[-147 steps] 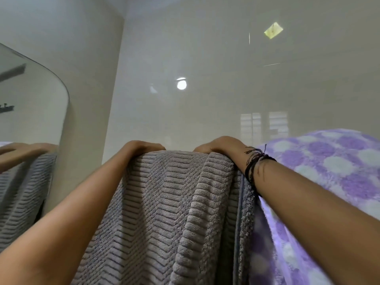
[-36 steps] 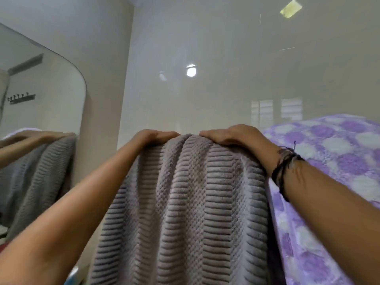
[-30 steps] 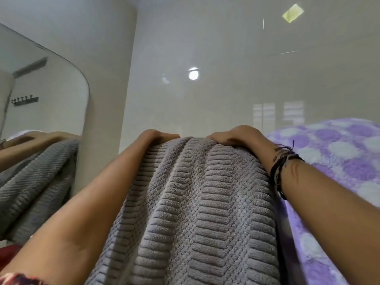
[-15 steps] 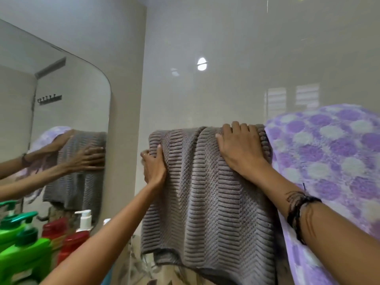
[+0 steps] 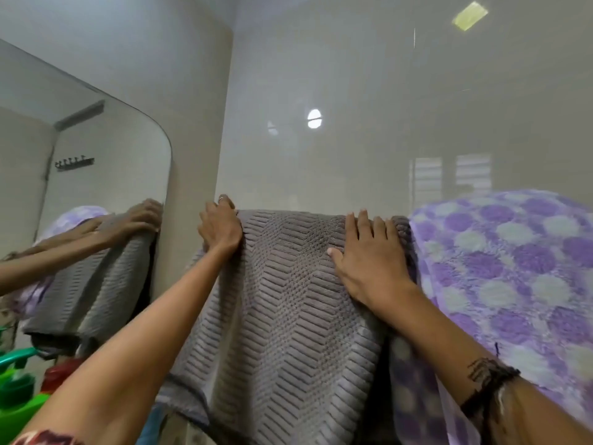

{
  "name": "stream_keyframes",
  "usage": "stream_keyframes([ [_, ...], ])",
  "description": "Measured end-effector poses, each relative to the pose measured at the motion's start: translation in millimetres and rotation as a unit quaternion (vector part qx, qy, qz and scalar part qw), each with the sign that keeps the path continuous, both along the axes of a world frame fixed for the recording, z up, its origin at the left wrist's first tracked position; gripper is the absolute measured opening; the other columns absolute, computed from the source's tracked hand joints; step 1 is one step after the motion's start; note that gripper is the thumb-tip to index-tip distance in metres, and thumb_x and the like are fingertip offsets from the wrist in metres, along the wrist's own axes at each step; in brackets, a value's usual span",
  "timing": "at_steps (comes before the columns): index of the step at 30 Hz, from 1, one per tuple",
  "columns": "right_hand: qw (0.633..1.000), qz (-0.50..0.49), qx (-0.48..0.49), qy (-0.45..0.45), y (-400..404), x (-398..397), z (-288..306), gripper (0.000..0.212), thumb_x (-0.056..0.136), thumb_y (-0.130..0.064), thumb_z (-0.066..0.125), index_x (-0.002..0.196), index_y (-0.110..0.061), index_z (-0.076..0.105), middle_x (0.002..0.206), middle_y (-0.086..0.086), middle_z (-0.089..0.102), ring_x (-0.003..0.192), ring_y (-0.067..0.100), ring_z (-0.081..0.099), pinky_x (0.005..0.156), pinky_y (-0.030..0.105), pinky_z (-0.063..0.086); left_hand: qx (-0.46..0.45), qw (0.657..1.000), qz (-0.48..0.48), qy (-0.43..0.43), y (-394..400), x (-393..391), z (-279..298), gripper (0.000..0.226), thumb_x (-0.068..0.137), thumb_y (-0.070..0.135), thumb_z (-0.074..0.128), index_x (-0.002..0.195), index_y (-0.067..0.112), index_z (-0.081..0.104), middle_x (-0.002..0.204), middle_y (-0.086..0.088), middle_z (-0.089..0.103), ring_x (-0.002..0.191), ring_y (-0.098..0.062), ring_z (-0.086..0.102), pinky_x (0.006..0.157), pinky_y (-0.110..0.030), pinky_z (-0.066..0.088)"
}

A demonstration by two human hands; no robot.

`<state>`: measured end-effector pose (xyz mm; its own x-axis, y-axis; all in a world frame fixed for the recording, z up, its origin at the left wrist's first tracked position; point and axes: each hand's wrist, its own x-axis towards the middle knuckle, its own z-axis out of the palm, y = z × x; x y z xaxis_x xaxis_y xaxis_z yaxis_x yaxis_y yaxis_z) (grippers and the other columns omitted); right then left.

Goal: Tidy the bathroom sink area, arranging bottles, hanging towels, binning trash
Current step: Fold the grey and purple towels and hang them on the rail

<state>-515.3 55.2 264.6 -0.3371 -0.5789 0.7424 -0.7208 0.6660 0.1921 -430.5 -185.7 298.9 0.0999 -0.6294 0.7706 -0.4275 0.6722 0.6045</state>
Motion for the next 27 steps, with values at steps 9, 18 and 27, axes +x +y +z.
stream_keyframes([
  [9, 0.996, 0.043, -0.075, -0.031, -19, -15, 35, 0.068, 0.093, -0.061, 0.015, 0.071, -0.012, 0.057, 0.081, 0.011, 0.063, 0.067, 0.021, 0.052, 0.078, 0.036, 0.038, -0.262, 0.958, -0.100, -0.056, 31, -33, -42, 0.046, 0.095, 0.046, 0.024, 0.088, 0.019, 0.060, 0.086, -0.004, 0.068, 0.089, -0.021, 0.057, 0.092, -0.034, 0.031],
  [18, 0.972, 0.078, 0.083, -0.206, -39, -42, 76, 0.055, 0.095, -0.046, 0.017, 0.138, -0.020, 0.041, 0.150, 0.009, 0.036, 0.133, 0.029, 0.038, 0.111, 0.045, 0.027, -0.145, 0.949, -0.058, -0.274, 21, -36, 7, 0.046, 0.097, 0.040, 0.032, 0.096, 0.007, 0.064, 0.086, -0.015, 0.063, 0.074, -0.027, 0.052, 0.064, -0.032, 0.032],
  [27, 0.997, 0.050, -0.042, -0.037, -18, -12, 40, 0.054, 0.099, -0.041, 0.019, 0.118, -0.003, 0.052, 0.119, 0.019, 0.060, 0.107, 0.032, 0.056, 0.087, 0.038, 0.038, -0.084, 0.937, -0.042, -0.336, 54, -20, 3, 0.042, 0.101, 0.027, 0.020, 0.124, 0.005, 0.047, 0.129, -0.021, 0.055, 0.114, -0.037, 0.053, 0.099, -0.049, 0.040],
])
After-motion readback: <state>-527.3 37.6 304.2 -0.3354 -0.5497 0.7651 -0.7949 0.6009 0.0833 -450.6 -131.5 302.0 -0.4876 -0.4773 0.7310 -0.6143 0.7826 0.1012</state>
